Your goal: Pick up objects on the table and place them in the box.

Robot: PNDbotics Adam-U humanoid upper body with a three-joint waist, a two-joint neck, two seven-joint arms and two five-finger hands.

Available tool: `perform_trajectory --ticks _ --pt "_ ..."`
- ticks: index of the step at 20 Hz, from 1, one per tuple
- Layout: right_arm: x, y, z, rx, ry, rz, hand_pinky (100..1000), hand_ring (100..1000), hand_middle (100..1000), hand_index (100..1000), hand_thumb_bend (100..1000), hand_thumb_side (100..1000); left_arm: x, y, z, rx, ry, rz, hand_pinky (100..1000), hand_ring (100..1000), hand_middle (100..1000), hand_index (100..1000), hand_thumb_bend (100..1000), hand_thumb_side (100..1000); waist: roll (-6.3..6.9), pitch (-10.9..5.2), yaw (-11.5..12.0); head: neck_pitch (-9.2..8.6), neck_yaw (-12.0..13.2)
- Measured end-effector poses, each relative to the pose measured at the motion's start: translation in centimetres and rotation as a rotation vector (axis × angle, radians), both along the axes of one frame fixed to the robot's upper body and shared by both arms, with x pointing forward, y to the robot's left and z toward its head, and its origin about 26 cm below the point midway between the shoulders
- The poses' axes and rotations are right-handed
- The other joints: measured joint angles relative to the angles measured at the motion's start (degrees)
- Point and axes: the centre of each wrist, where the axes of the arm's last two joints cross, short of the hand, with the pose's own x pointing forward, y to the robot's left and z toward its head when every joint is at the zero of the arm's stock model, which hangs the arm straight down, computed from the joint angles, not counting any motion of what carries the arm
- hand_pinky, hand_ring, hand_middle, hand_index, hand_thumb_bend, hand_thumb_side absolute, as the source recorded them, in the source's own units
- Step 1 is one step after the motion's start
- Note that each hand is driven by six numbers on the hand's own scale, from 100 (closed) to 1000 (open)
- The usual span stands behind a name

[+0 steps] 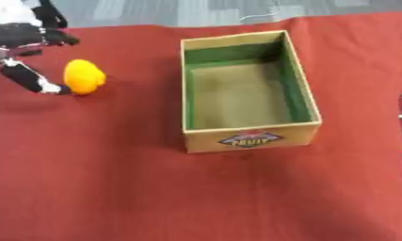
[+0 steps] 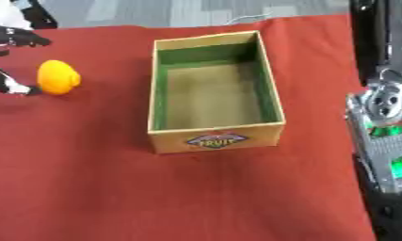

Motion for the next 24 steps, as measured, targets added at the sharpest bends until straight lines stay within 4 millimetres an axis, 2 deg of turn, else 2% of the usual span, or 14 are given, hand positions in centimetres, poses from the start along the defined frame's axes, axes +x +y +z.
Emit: perform_trajectory --ticks 12,24 --pt "0.0 0.2 0.2 -0.005 -0.004 0.008 825 791 586 866 100 1000 0.3 0.2 0.0 -0.048 -0.017 0.143 751 849 877 1000 537 506 0.77 0.98 -1.2 -0.95 0.6" --pt "0.0 0.1 0.6 -0.011 -0.013 0.01 827 792 585 865 100 1000 0.4 0.3 -0.9 -0.02 -0.003 0.213 735 845 871 1000 477 465 0.88 2.48 -2.1 -1.0 1.1"
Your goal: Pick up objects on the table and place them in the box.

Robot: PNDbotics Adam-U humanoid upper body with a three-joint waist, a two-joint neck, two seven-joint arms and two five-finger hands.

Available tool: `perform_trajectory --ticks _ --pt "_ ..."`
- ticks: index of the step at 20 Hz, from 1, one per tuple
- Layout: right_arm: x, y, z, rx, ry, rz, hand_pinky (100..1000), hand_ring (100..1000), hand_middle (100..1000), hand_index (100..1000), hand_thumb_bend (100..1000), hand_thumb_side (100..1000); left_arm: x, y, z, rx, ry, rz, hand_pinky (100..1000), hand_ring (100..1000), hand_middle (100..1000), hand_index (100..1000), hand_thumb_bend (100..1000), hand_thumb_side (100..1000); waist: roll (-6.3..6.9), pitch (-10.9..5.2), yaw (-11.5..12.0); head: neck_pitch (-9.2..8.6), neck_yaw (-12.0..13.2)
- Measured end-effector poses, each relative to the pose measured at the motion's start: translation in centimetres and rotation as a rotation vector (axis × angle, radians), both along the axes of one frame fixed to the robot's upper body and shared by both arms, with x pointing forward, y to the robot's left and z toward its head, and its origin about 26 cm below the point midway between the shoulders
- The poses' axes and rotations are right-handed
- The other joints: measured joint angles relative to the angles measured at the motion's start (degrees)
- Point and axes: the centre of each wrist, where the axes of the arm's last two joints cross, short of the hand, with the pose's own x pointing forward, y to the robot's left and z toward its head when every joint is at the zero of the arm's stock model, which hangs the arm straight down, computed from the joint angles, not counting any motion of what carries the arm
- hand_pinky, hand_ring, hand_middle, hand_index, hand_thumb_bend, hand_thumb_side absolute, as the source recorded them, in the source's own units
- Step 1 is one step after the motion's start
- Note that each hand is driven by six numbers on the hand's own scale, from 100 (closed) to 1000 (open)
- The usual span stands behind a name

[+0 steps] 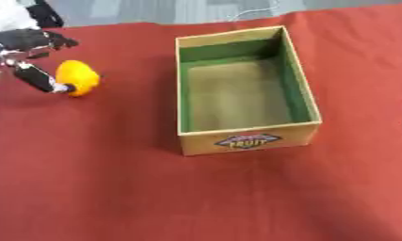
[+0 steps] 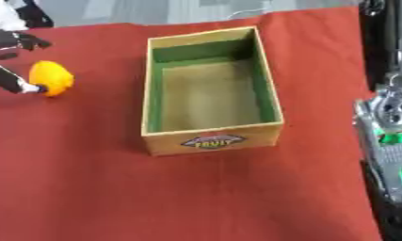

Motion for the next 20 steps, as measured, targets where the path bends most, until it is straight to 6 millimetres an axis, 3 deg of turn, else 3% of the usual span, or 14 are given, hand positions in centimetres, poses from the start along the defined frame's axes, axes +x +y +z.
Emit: perform_trajectory --ticks 12,20 --pt "0.0 -0.06 0.32 -0.007 -0.005 0.001 829 793 581 866 100 1000 -0.02 0.16 -0.31 0.02 -0.043 0.063 694 804 788 944 440 423 -0.01 1.21 -0.5 -0.5 0.7" --pt "-0.01 -0.07 0.3 -0.004 -0.002 0.001 830 794 579 869 100 1000 0.08 -0.08 -0.6 0.032 -0.03 0.062 645 703 619 777 405 403 -0.01 1.21 -0.3 -0.49 0.7"
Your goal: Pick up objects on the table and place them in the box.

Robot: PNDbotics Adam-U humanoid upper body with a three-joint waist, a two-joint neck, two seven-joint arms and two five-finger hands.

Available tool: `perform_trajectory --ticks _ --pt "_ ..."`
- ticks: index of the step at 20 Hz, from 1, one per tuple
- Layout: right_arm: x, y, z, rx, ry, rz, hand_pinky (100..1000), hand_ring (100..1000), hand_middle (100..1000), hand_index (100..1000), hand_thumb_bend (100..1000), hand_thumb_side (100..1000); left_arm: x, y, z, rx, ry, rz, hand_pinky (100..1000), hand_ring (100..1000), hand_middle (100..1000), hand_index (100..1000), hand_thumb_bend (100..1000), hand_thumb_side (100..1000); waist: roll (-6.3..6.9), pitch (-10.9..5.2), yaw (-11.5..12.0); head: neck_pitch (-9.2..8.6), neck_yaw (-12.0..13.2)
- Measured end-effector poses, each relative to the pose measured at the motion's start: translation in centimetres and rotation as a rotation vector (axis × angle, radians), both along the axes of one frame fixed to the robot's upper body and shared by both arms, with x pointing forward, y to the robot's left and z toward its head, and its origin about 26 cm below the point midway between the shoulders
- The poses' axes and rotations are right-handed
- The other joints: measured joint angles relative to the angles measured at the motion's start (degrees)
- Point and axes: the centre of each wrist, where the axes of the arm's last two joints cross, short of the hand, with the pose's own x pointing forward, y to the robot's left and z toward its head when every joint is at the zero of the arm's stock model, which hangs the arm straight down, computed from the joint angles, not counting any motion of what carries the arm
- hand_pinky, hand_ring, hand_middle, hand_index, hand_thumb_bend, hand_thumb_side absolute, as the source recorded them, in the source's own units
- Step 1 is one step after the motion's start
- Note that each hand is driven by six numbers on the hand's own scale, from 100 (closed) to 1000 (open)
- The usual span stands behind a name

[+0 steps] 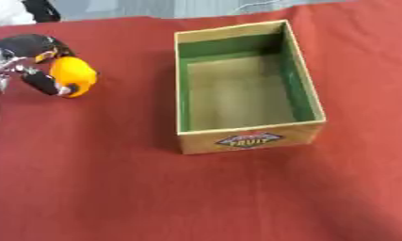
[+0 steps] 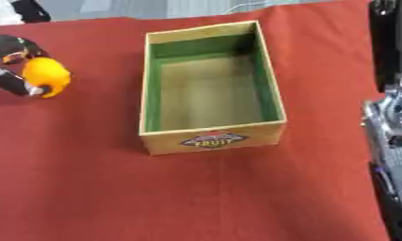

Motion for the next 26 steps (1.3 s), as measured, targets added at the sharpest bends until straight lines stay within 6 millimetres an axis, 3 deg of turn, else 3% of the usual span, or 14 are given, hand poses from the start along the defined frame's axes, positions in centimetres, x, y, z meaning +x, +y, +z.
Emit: perform_trajectory --ticks 6,9,12,14,26 --pt "0.0 -0.07 -0.15 0.003 0.005 -0.003 831 794 578 871 100 1000 0.01 -0.08 0.04 -0.017 0.006 -0.02 567 622 536 710 353 331 0.01 -0.04 0.2 0.01 -0.1" --pt "-0.01 -0.1 -0.24 0.005 0.007 -0.004 832 794 578 871 100 1000 0.01 -0.12 0.09 -0.022 0.005 -0.023 532 587 509 691 229 181 0.01 -0.05 0.2 0.01 -0.2" --pt "-0.01 -0.11 -0.25 0.008 0.007 -0.005 833 795 578 877 100 1000 0.01 -0.13 0.06 -0.032 0.005 -0.024 505 558 506 687 159 109 0.06 -0.06 0.2 0.02 -0.3" --pt "-0.01 -0.12 -0.27 0.01 0.008 -0.007 832 795 577 875 100 1000 0.0 -0.11 -0.04 -0.042 0.007 -0.027 491 546 504 683 100 114 0.11 -0.07 0.3 0.05 -0.3" --pt "-0.01 -0.14 -0.57 0.022 0.004 -0.009 833 793 578 873 100 1000 -0.1 -0.5 0.49 -0.134 0.0 -0.087 460 496 465 637 100 164 -0.17 -1.29 0.9 0.6 -0.9"
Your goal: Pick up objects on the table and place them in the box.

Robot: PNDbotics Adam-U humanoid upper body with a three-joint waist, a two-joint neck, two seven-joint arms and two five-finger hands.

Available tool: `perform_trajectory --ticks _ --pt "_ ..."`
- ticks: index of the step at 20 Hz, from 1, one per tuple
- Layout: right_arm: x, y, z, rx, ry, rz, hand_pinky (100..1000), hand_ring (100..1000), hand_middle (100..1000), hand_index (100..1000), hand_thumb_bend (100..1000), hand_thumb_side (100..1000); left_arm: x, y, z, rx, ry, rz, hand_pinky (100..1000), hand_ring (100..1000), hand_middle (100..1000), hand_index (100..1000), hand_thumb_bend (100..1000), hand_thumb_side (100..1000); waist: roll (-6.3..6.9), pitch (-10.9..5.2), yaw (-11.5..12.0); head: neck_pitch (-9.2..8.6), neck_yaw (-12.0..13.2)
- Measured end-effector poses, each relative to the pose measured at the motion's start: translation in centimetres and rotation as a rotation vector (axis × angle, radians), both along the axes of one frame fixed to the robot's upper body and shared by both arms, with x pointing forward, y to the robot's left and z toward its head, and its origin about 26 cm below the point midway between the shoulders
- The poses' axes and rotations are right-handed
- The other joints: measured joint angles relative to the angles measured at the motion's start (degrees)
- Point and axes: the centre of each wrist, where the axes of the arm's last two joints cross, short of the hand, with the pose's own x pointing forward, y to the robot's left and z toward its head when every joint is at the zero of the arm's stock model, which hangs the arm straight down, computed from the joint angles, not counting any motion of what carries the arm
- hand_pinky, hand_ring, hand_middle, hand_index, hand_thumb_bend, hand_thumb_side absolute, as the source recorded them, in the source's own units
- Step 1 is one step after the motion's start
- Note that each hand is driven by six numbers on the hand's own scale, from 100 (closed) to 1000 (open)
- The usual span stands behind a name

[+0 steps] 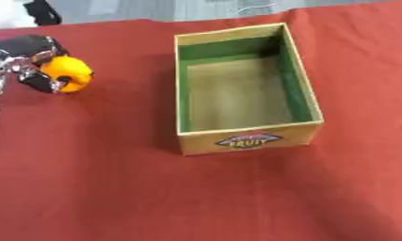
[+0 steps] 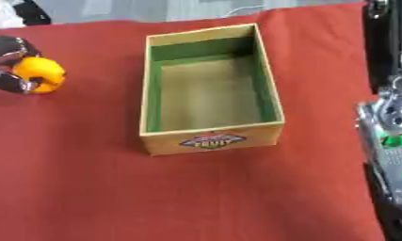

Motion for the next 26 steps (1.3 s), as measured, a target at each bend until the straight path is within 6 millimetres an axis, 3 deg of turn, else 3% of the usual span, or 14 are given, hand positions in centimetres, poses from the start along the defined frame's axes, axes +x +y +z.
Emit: perform_trajectory --ticks 8,12,19,20,26 --pt "0.0 0.3 -0.5 0.022 0.005 0.008 833 792 579 872 100 1000 -0.5 -1.4 2.7 -0.073 -0.11 -0.101 403 448 401 569 100 168 -0.16 -1.89 0.7 1.18 -0.7" --pt "0.0 0.4 -0.7 0.03 0.01 0.011 832 792 580 872 100 1000 -0.9 -3.3 4.5 -0.083 -0.193 -0.191 383 439 388 553 100 162 -0.44 -2.83 0.9 2.5 -1.8" --pt "0.0 0.7 -0.8 0.045 0.013 0.021 832 791 583 871 100 1000 -1.9 -10.0 6.8 -0.081 -0.344 -0.387 351 415 372 533 100 200 -1.19 -4.07 0.8 3.0 -2.5" --pt "0.0 0.7 -0.8 0.047 0.013 0.022 831 791 583 871 100 1000 -2.1 -11.1 7.0 -0.087 -0.361 -0.415 326 394 357 511 100 247 -1.2 -4.27 0.7 3.03 -2.4" --pt "0.0 1.0 -0.6 0.052 0.006 0.032 830 790 585 870 100 1000 -3.8 -17.8 6.5 -0.195 -0.397 -0.604 328 396 360 510 100 261 -1.5 -4.69 0.3 3.49 -2.0"
